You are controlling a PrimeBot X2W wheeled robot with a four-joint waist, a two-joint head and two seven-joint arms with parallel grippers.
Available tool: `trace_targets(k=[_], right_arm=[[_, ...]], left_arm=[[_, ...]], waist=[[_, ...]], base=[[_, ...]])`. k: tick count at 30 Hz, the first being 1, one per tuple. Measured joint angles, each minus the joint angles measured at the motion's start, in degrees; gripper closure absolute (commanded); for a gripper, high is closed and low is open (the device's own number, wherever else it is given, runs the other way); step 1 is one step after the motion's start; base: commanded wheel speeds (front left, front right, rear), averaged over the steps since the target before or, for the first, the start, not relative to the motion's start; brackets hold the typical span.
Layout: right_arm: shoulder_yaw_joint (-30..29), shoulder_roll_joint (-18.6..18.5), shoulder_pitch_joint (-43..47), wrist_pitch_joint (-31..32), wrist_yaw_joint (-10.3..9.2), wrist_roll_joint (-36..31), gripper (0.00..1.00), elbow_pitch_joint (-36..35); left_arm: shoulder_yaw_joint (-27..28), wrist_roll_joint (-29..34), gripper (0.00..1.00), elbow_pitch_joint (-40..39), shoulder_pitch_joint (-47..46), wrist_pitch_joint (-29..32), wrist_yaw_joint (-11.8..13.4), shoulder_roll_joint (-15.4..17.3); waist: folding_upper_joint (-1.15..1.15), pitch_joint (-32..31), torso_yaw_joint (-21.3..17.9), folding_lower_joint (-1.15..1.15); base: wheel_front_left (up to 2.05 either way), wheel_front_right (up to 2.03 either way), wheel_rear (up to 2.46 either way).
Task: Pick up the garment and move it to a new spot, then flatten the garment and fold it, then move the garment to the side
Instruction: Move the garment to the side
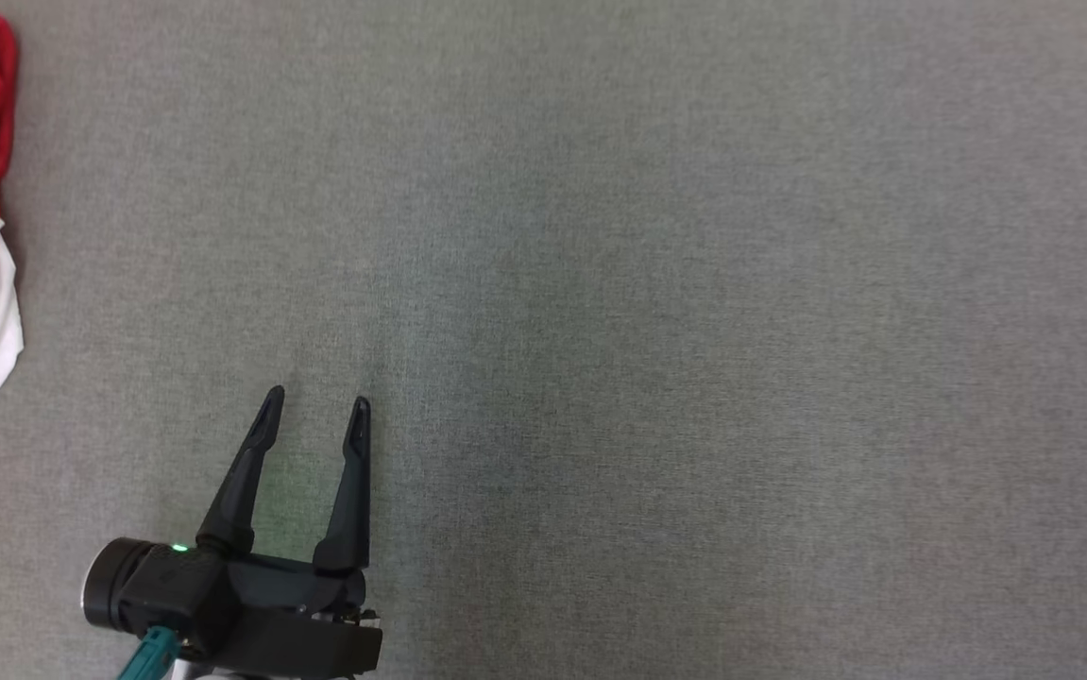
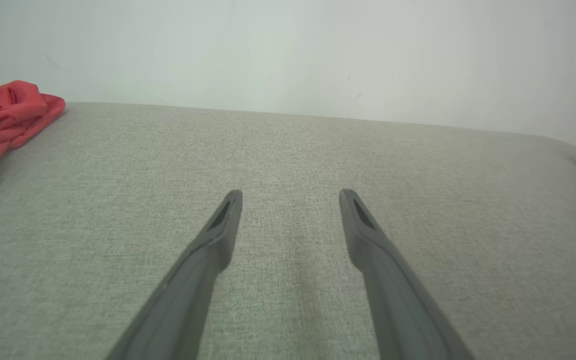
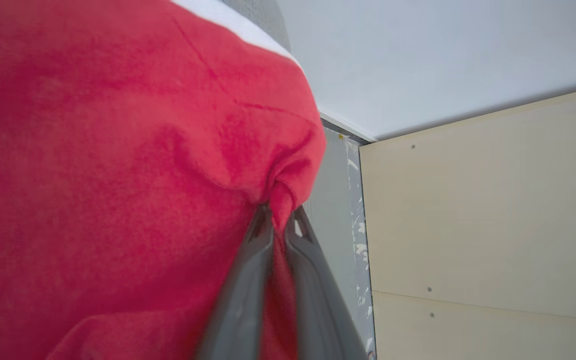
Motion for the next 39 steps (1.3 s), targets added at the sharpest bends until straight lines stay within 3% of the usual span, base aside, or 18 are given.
trace_targets(k=[9,10,11,12,19,28,35,39], right_arm=[[-2.13,-3.71,0.12,-7.87,0.01,-0.88,1.0,1.92],[-2.33,-3.69,0.12,-8.34,0.0,-0.78,0.84,2.27],[-2.11,-3.68,0.14,-8.84,0.0,-0.75,0.75,2.65],[-1.81,-3.68,0.14,-9.32,0.0,-0.7,0.0,2.94],[-1.32,-0.53,-3.82,-11.1,0.0,-0.41,0.0,3.85],[0.82,7.22,-0.02,-21.03,0.0,5.48,0.0,2.63],[1.93,18.22,11.37,-26.35,0.0,11.15,0.0,-9.79],[3.02,23.3,18.36,-27.39,0.0,18.14,0.0,-18.2]], left_arm=[[-0.37,0.01,0.0,-0.58,-0.34,0.0,0.0,-0.11],[-0.47,0.01,0.0,-0.56,-0.38,0.0,0.0,-0.13],[-0.53,0.04,0.0,-0.57,-0.43,0.0,0.0,-0.13],[-0.58,0.11,0.0,-0.6,-0.49,0.0,-0.01,-0.1],[-0.35,0.79,0.0,-1.14,-0.9,0.01,-0.01,0.33],[-0.56,0.66,0.0,-0.88,0.69,0.01,-0.09,0.41],[1.13,-0.49,0.0,-0.97,4.26,0.01,-0.09,-0.43],[2.2,-1.03,0.0,-0.16,6.16,0.0,-0.09,-1.31]], waist=[[0.0,2.54,0.74,0.0],[0.0,2.55,0.63,0.0],[0.0,2.55,0.5,-0.01],[0.0,2.54,0.35,-0.01],[0.0,2.13,-0.58,-0.01],[-0.01,-2.97,-0.85,-0.01],[-0.01,-9.38,-0.84,-0.02],[-0.01,-13.2,-0.98,-0.03]], base=[[0.0,0.0,0.0],[0.0,0.0,0.0],[0.0,0.0,0.0],[0.0,0.0,0.0],[0.0,0.0,0.0],[0.0,0.0,0.0],[0.0,0.0,0.0],[0.0,0.0,0.0]])
